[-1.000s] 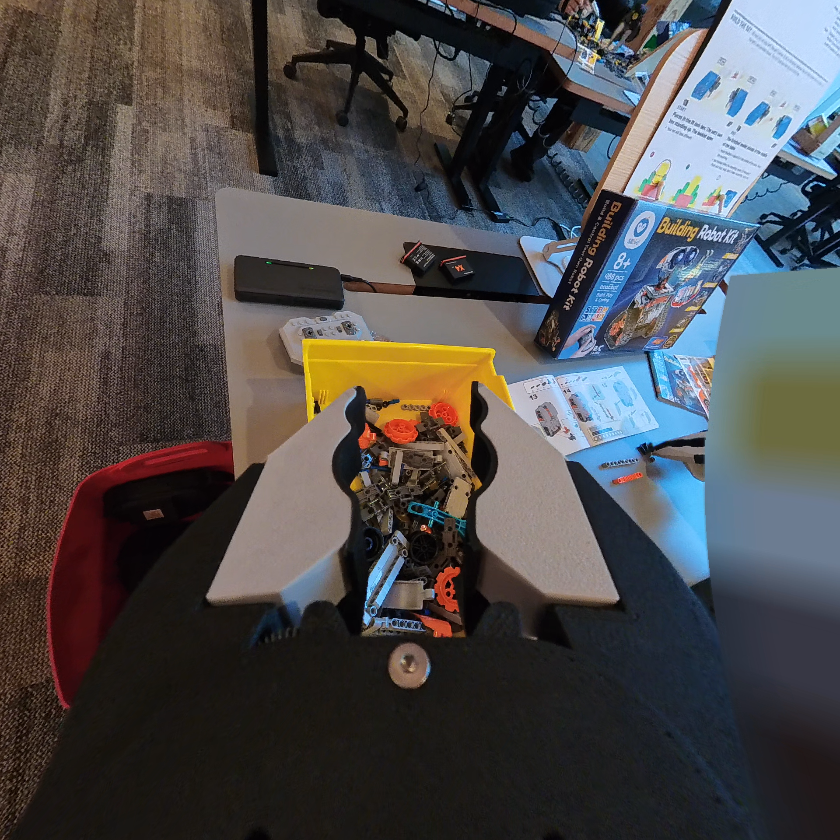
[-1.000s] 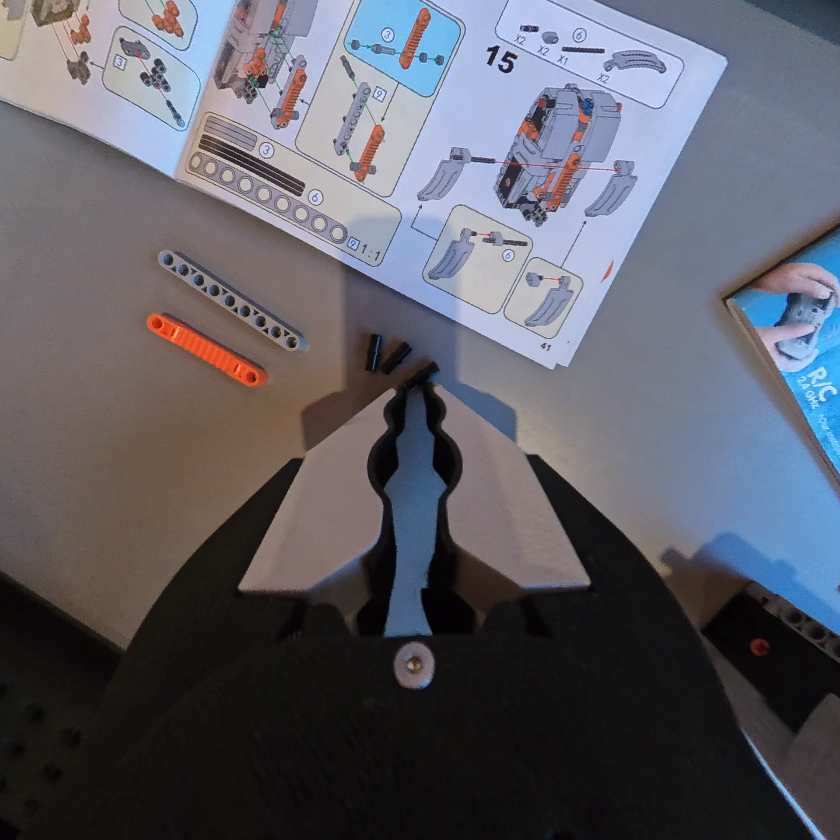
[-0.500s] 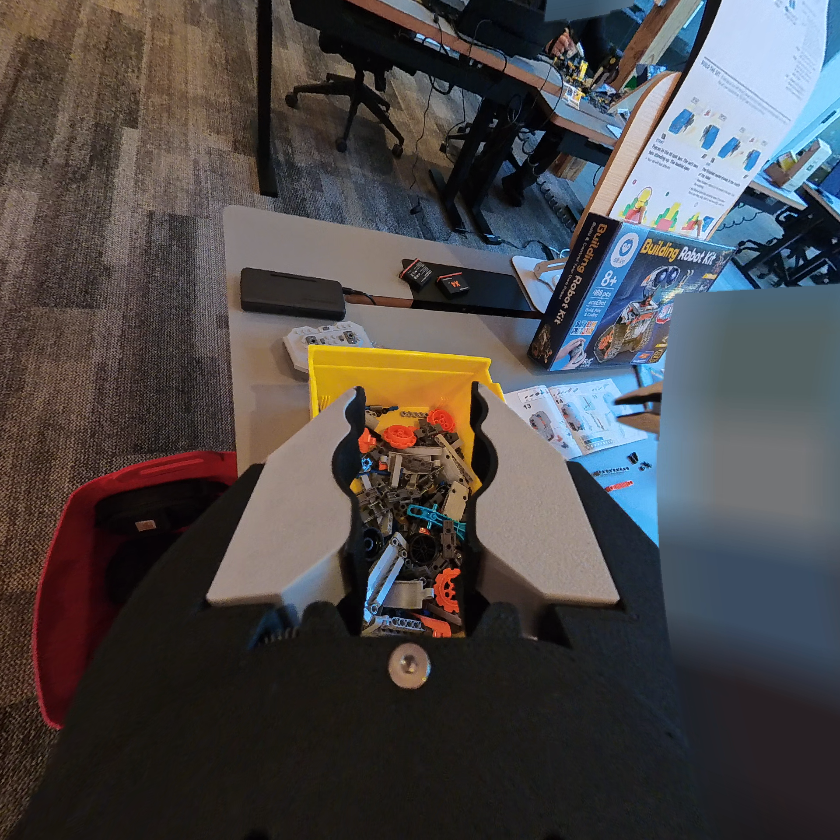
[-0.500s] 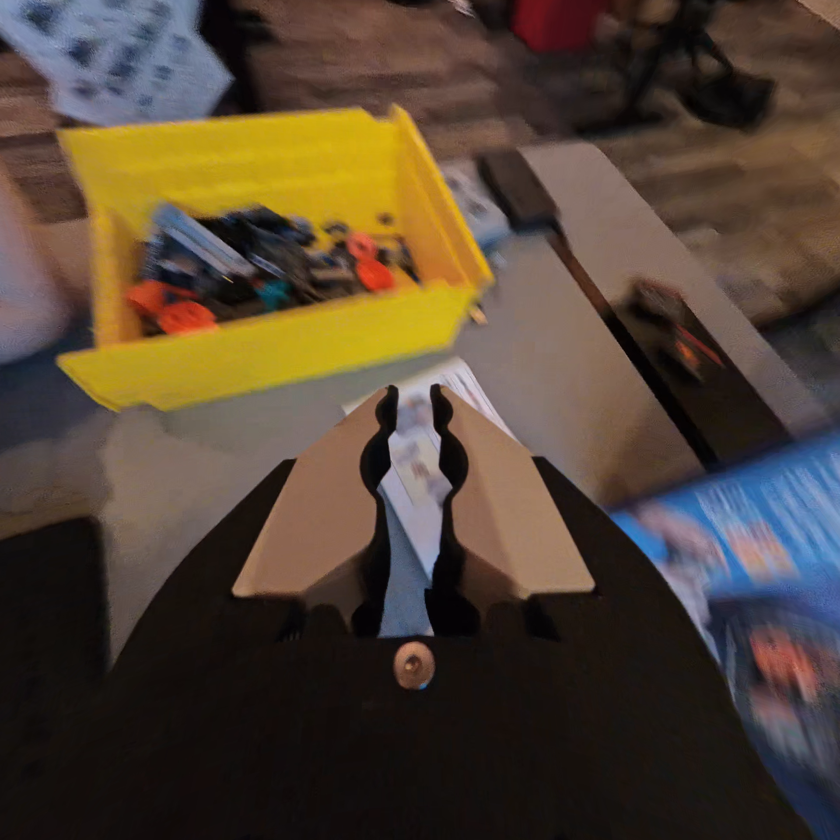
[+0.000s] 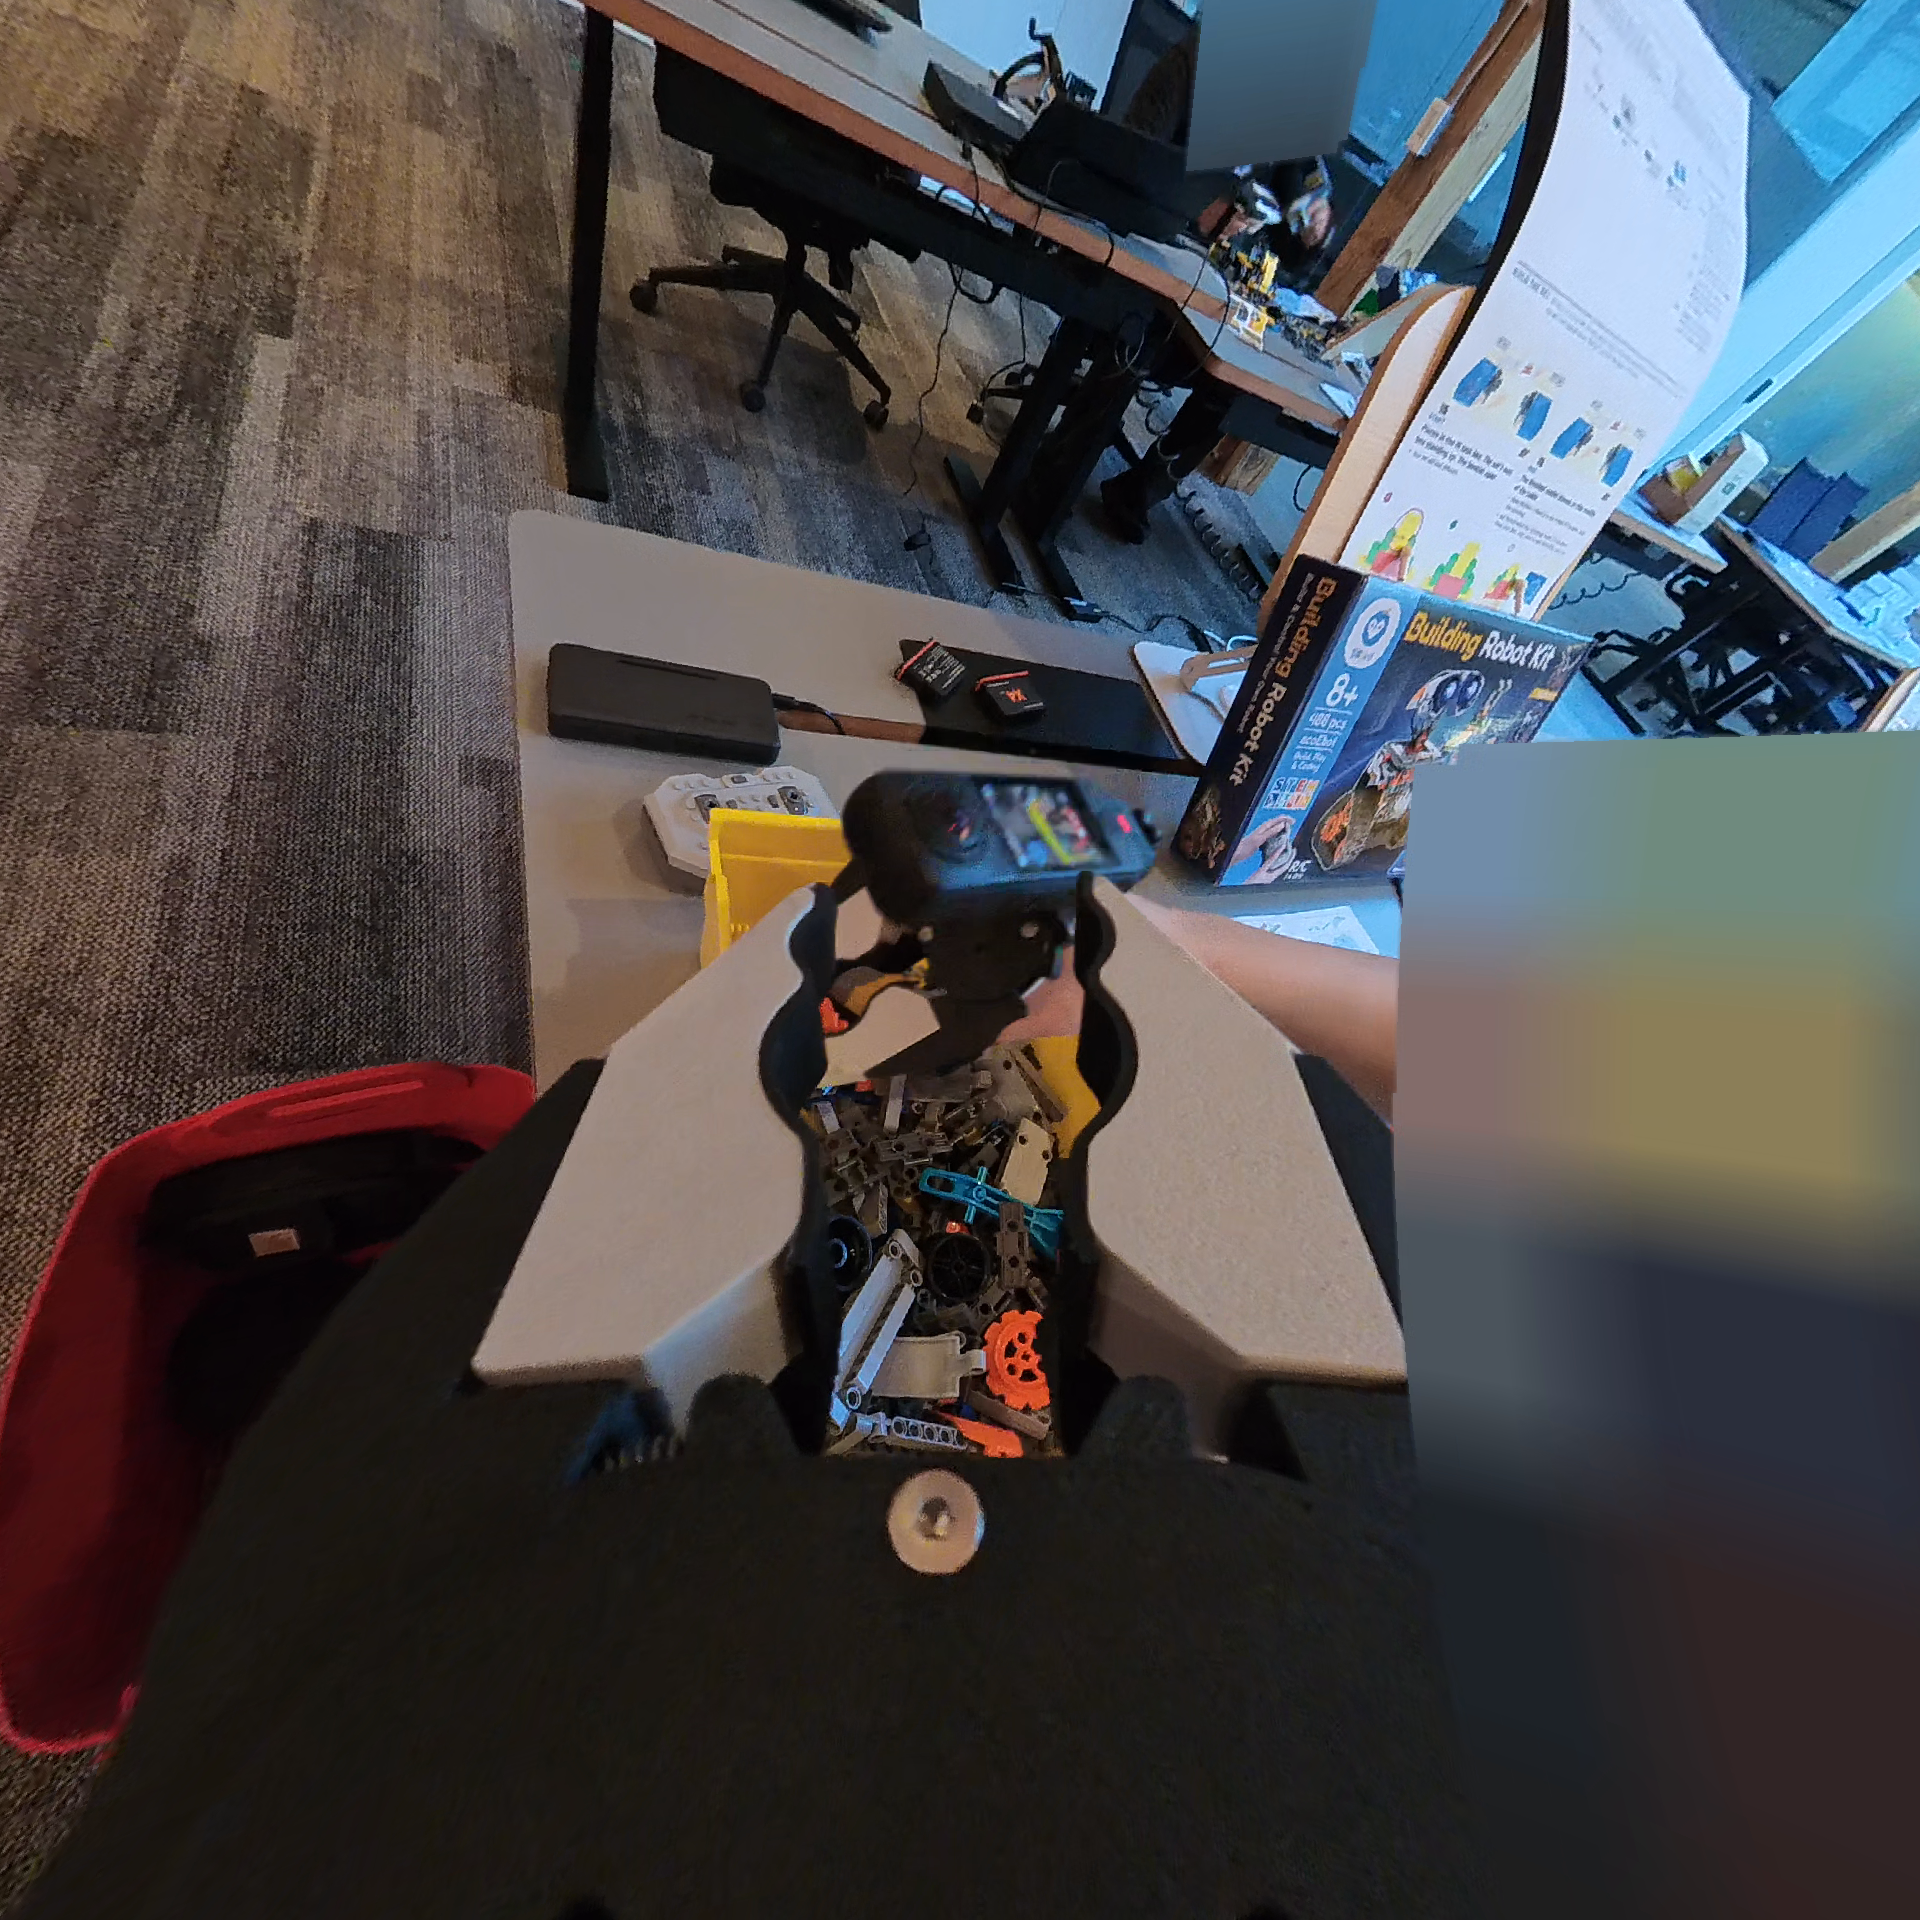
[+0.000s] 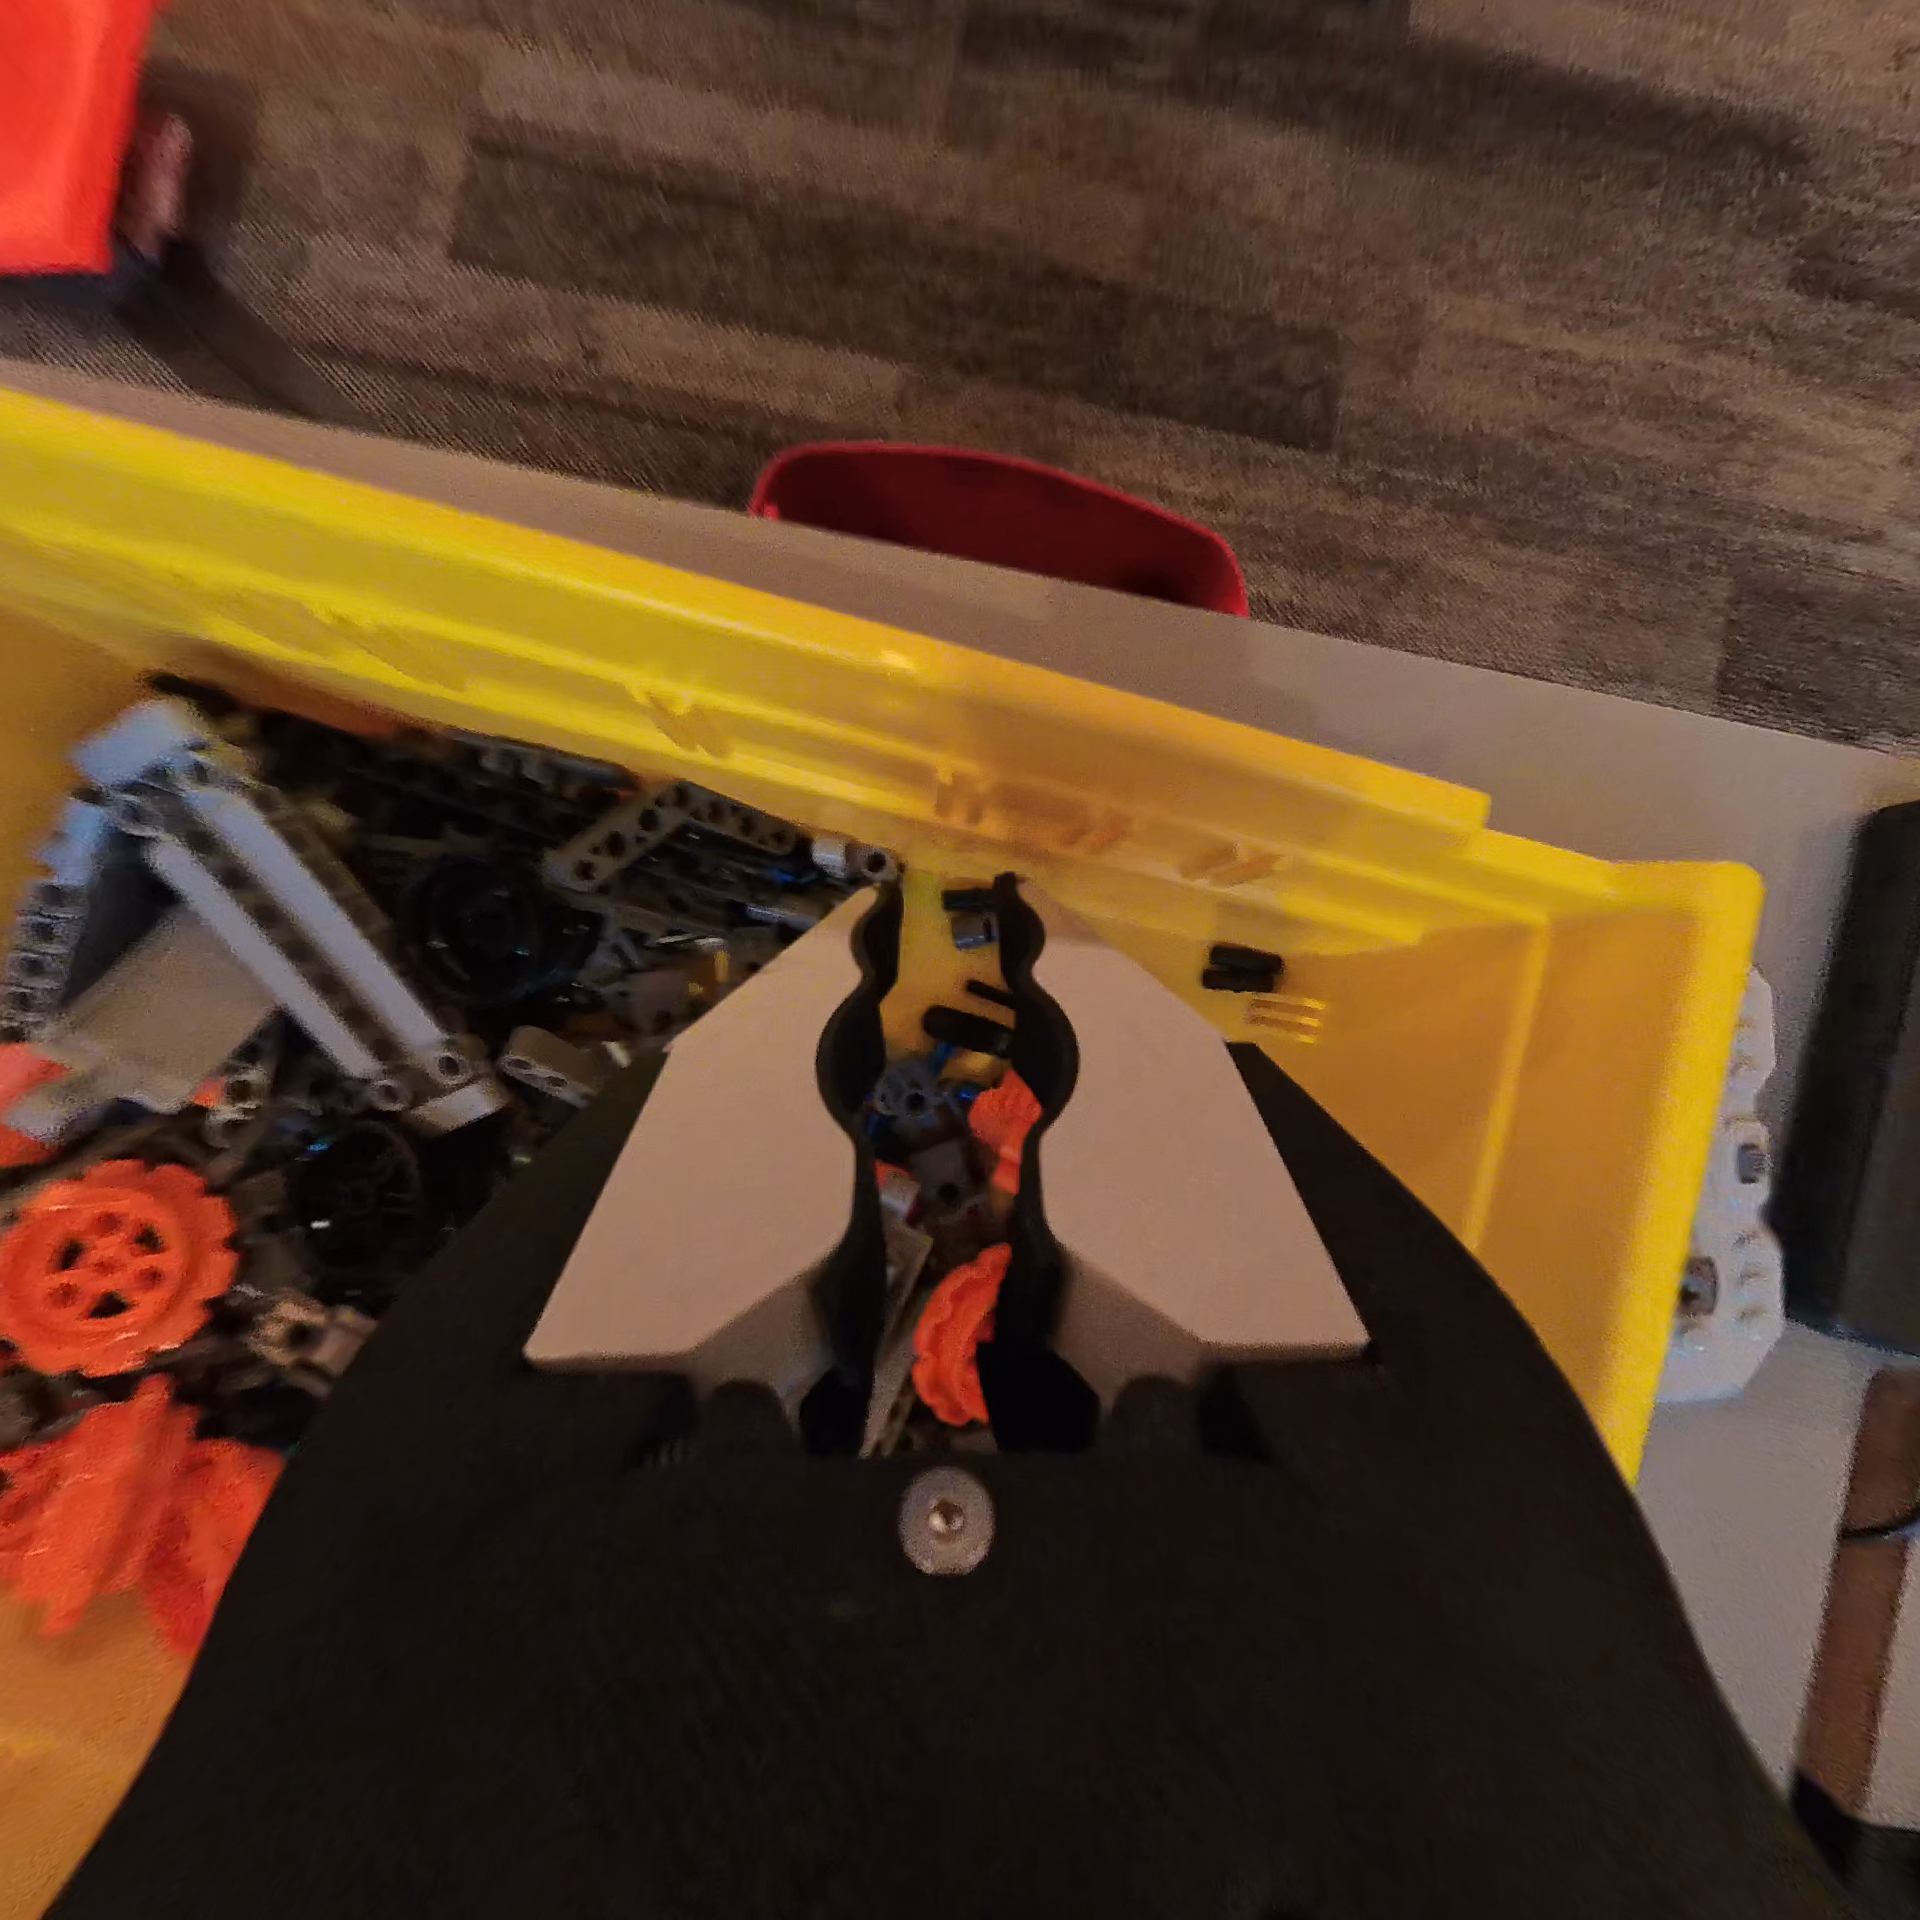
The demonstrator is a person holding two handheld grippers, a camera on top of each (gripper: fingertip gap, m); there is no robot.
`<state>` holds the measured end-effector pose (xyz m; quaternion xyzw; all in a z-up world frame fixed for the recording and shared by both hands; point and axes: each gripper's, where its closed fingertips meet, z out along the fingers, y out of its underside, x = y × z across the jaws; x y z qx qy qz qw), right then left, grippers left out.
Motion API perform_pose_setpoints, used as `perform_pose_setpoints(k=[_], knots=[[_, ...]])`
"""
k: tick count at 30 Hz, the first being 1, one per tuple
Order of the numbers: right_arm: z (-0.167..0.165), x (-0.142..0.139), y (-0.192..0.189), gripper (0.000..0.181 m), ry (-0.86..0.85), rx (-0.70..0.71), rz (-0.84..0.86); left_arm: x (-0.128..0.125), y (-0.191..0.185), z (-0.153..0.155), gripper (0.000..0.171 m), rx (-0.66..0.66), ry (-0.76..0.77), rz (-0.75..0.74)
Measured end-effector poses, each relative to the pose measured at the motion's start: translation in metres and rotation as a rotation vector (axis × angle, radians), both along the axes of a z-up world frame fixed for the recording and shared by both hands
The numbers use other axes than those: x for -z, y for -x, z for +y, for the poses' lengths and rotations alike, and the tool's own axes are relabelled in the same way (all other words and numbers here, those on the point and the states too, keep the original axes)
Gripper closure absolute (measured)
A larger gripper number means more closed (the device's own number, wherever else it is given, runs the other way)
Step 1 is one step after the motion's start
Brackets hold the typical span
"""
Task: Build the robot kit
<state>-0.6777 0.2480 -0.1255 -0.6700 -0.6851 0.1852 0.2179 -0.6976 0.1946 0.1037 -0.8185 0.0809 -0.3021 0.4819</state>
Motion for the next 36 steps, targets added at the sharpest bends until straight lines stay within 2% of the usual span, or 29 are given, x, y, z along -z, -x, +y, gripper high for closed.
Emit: perform_pose_setpoints(k=[3,7,12,17,20,25,30,34,36], knots=[[0.004,0.017,0.0,0.164,-0.06,-0.049,-0.069,-0.001,0.002,-0.002,0.128,0.001,-0.007,-0.009],[0.009,0.029,-0.001,0.161,-0.041,-0.03,-0.105,-0.003,0.003,-0.004,0.128,0.004,-0.015,-0.015],[0.012,0.035,-0.002,0.157,0.026,0.004,-0.1,-0.003,0.003,-0.005,0.128,0.008,-0.015,-0.021],[0.015,0.038,-0.002,0.16,0.065,0.05,-0.107,-0.001,0.0,-0.004,0.128,0.017,-0.006,-0.012],[0.016,0.038,-0.001,0.161,0.047,0.078,-0.119,-0.001,-0.001,-0.003,0.128,0.017,-0.006,-0.01],[0.016,0.038,-0.002,0.163,-0.003,0.047,-0.135,0.0,-0.001,-0.003,0.128,0.017,-0.001,-0.006],[0.012,0.013,-0.006,0.163,-0.111,-0.04,-0.045,0.0,0.0,-0.002,0.128,0.015,0.0,-0.01],[-0.015,-0.035,-0.022,0.163,-0.226,-0.168,0.128,0.0,-0.001,-0.002,0.128,0.017,0.002,-0.009],[-0.028,-0.061,-0.042,0.163,-0.295,-0.173,0.197,0.0,-0.002,-0.001,0.128,0.018,0.0,-0.009]])
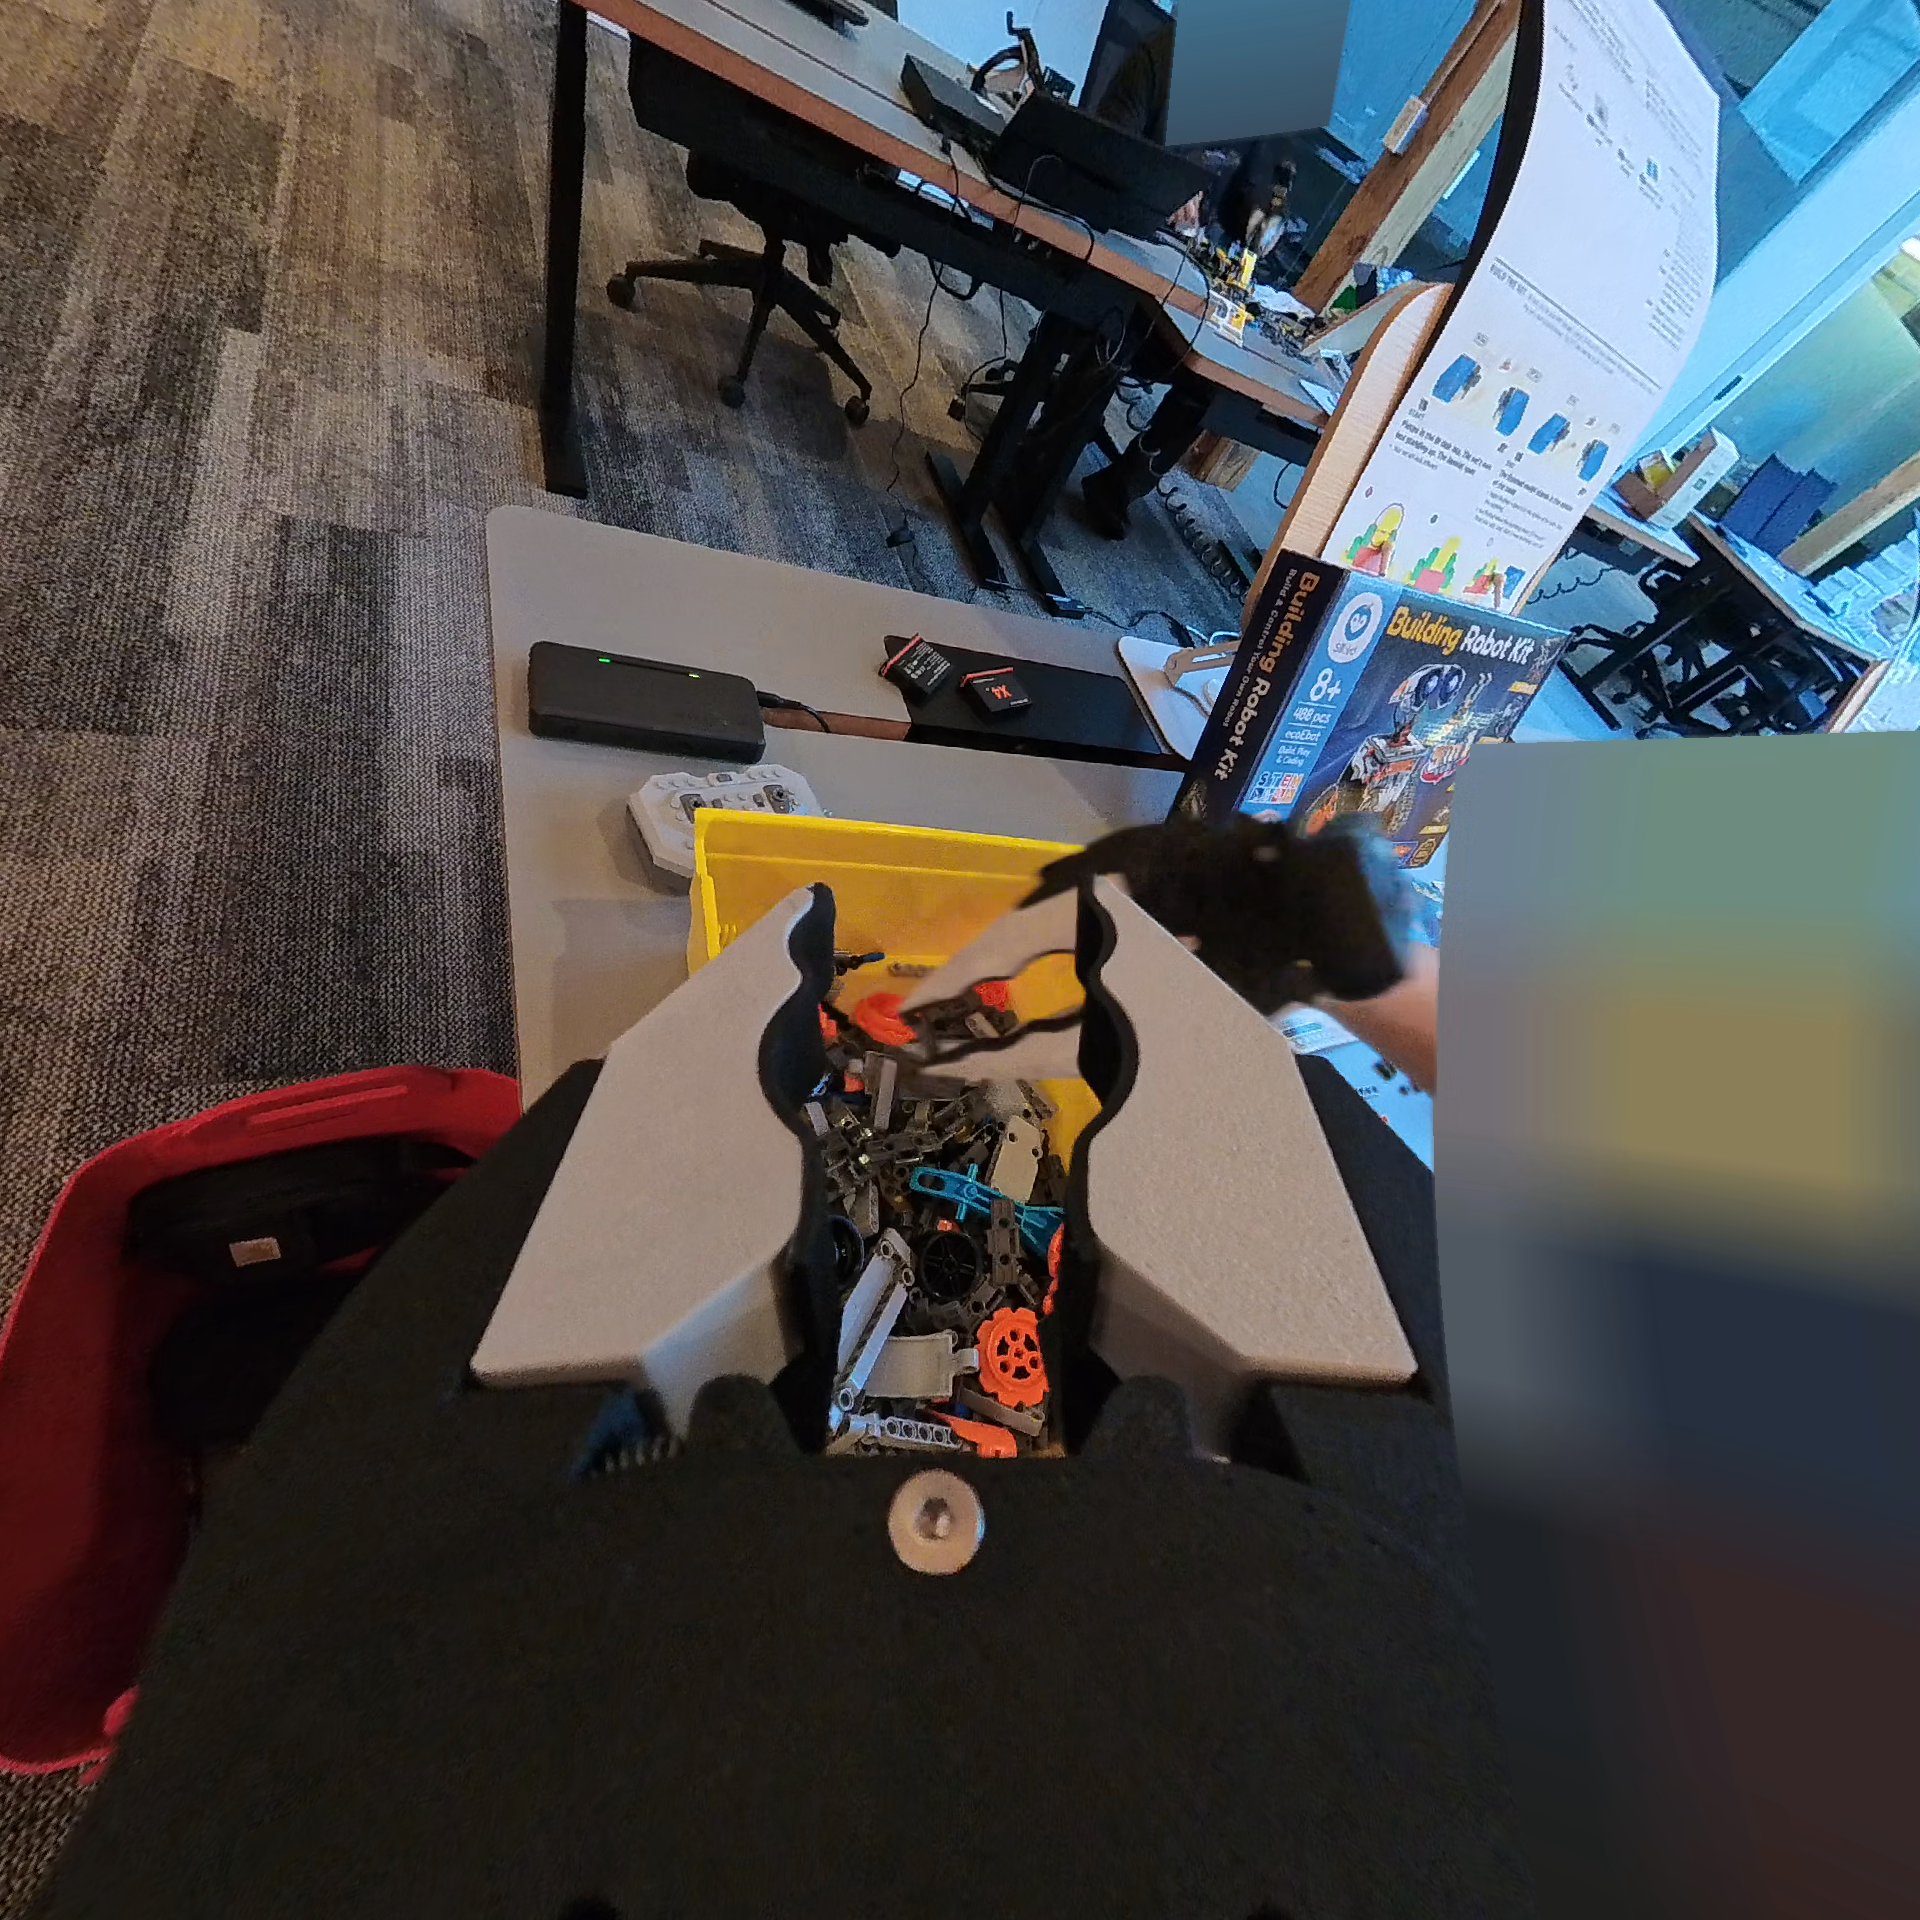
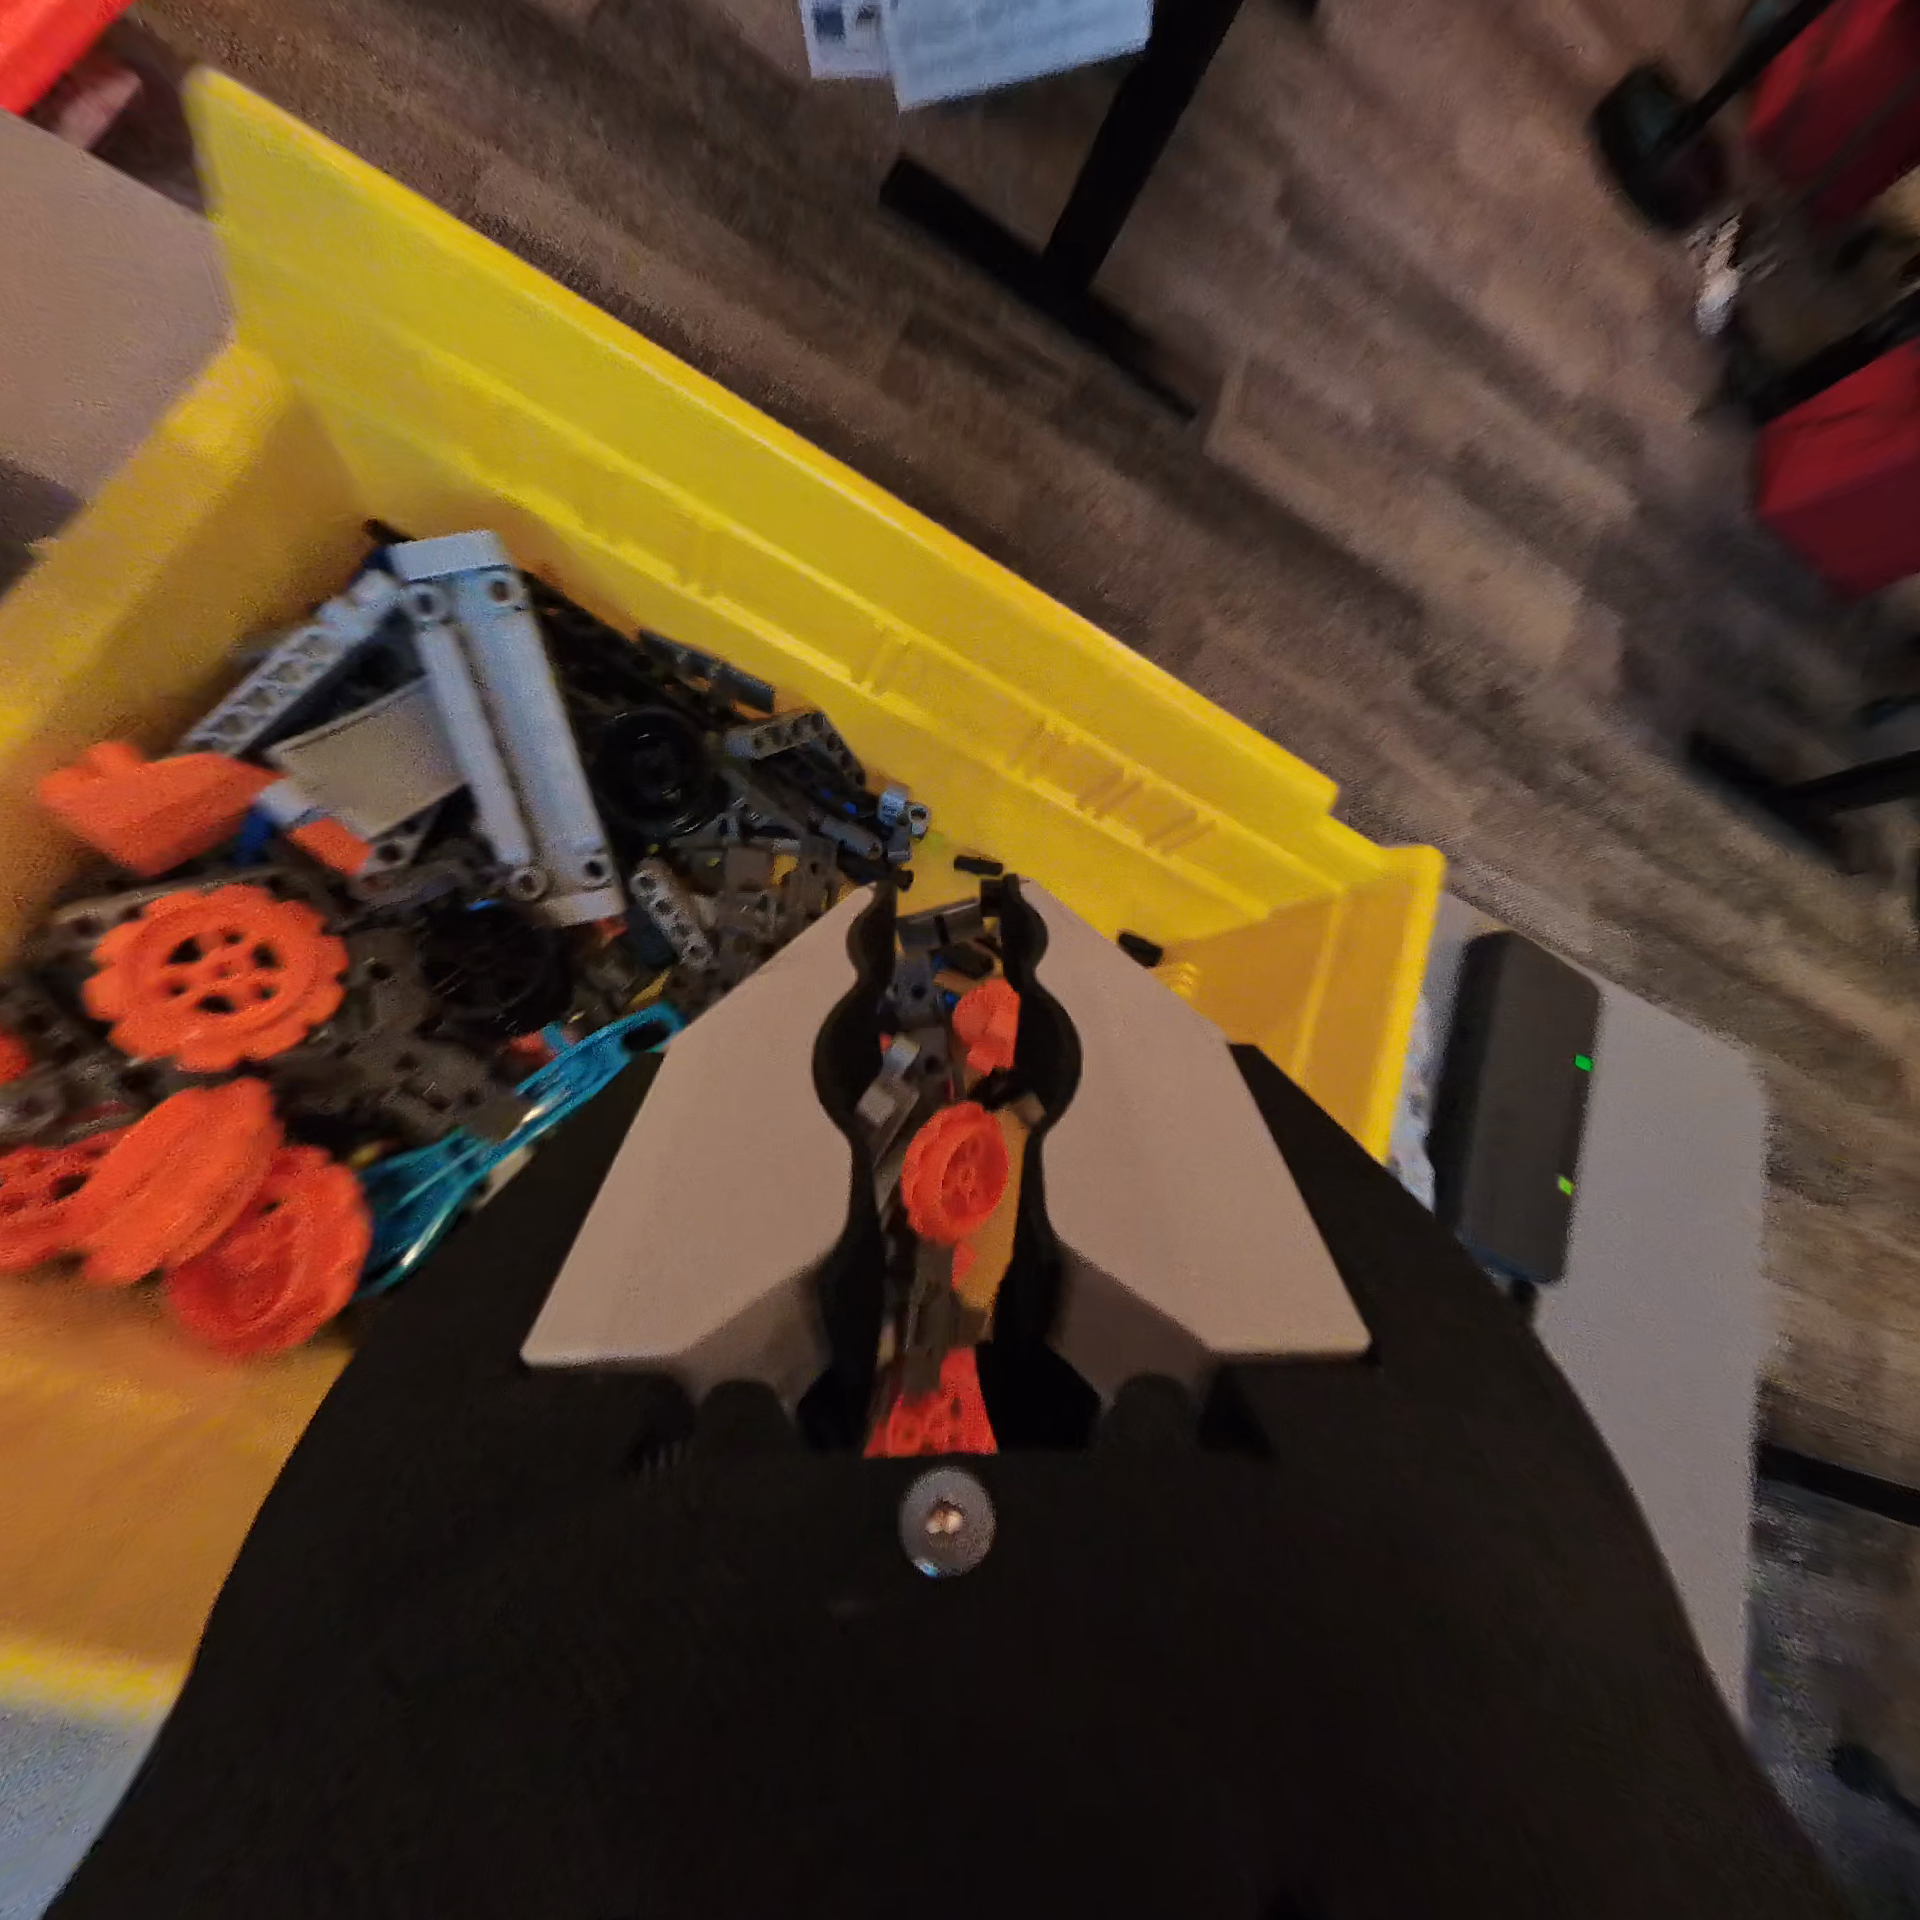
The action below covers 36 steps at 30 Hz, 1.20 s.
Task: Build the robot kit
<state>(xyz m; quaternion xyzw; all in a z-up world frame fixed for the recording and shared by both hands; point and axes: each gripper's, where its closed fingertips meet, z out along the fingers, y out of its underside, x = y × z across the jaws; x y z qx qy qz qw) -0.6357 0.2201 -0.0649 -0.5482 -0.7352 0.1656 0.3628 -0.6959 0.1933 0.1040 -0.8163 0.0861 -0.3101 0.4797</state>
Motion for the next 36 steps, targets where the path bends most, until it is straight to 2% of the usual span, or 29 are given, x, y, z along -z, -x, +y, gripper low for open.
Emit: perform_pose_setpoints(k=[3,5,9,11,13,15,20,27,29,32,34,36], knots=[[-0.018,-0.032,-0.05,0.163,-0.052,0.064,0.075,-0.001,-0.002,0.0,0.128,0.002,-0.004,0.004],[-0.032,-0.046,-0.103,0.163,-0.067,0.143,0.085,-0.001,-0.004,0.0,0.128,0.01,-0.004,0.006],[-0.075,-0.048,-0.241,0.163,-0.085,0.319,0.036,-0.002,-0.006,0.002,0.128,0.013,-0.008,0.007],[-0.096,-0.046,-0.297,0.163,-0.064,0.417,0.068,0.0,-0.007,0.004,0.128,0.003,0.001,0.014],[-0.112,-0.044,-0.33,0.163,-0.037,0.5,0.111,0.001,-0.008,0.006,0.128,-0.009,0.009,0.025],[-0.123,-0.046,-0.342,0.163,-0.049,0.52,0.155,0.003,-0.01,0.007,0.128,-0.012,0.016,0.041],[-0.13,-0.041,-0.33,0.163,-0.07,0.469,0.164,0.005,-0.019,0.008,0.128,0.009,0.024,0.067],[-0.122,-0.029,-0.283,0.163,0.009,0.351,0.209,0.007,-0.017,0.009,0.128,0.016,0.032,0.052],[-0.116,-0.04,-0.252,0.163,0.039,0.276,0.28,0.006,-0.014,0.008,0.128,0.006,0.028,0.046],[-0.097,-0.06,-0.183,0.163,0.118,0.15,0.318,0.004,-0.012,0.006,0.128,-0.001,0.021,0.045],[-0.085,-0.06,-0.131,0.163,0.182,0.069,0.26,0.005,-0.012,0.005,0.128,0.001,0.021,0.048],[-0.083,-0.042,-0.085,0.163,0.299,-0.03,0.128,0.005,-0.013,0.005,0.128,0.005,0.02,0.047]])
